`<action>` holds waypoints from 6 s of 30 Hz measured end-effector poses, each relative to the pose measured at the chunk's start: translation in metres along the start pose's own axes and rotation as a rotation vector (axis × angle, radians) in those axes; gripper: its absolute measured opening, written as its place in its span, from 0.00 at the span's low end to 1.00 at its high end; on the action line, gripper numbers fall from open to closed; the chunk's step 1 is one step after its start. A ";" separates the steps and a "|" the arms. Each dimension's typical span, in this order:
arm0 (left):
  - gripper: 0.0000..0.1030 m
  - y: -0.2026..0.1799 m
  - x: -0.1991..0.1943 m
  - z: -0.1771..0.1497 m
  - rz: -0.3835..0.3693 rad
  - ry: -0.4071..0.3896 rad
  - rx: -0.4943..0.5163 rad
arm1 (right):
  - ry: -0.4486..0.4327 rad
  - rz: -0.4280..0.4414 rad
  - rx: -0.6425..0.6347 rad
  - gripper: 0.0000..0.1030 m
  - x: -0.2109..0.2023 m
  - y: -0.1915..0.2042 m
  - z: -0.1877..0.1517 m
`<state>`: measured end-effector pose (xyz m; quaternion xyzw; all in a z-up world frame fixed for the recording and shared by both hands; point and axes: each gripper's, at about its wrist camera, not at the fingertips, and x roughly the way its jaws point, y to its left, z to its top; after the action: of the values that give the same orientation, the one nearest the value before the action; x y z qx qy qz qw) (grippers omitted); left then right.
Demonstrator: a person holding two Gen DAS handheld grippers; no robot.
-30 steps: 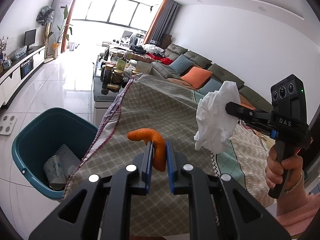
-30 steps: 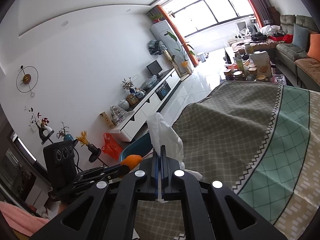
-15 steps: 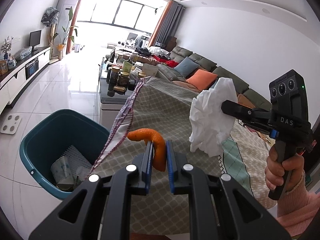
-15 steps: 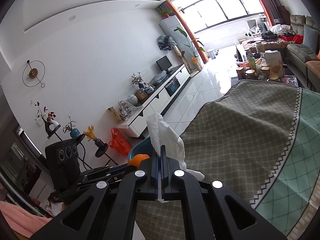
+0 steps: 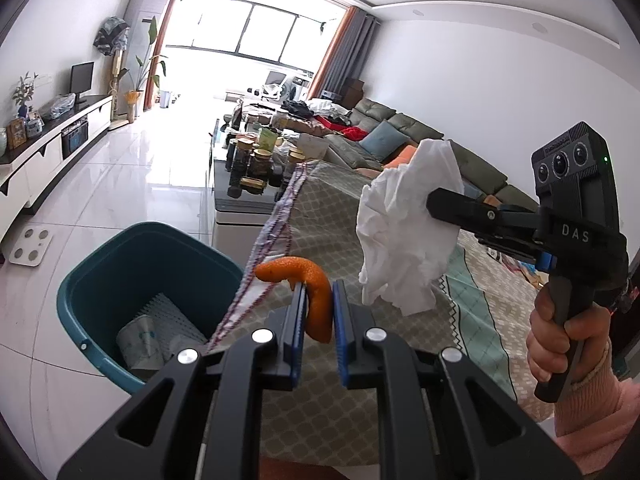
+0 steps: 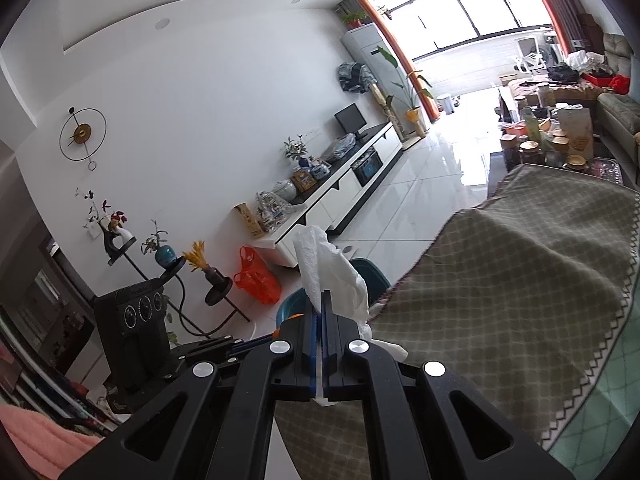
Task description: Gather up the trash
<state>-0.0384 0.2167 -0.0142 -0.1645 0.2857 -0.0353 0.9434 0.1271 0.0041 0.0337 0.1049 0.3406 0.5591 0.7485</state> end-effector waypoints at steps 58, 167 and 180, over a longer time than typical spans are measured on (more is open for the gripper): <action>0.14 0.061 0.010 0.011 0.169 -0.025 -0.084 | 0.102 0.098 -0.040 0.02 0.096 0.025 0.018; 0.60 0.076 0.062 -0.008 0.340 0.062 -0.144 | 0.272 -0.036 0.060 0.31 0.157 -0.005 -0.009; 0.96 0.048 0.021 -0.011 0.379 -0.037 -0.099 | 0.187 -0.060 -0.006 0.63 0.114 0.003 -0.017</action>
<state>-0.0280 0.2554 -0.0501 -0.1543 0.2956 0.1602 0.9290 0.1308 0.1047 -0.0218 0.0397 0.4102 0.5450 0.7302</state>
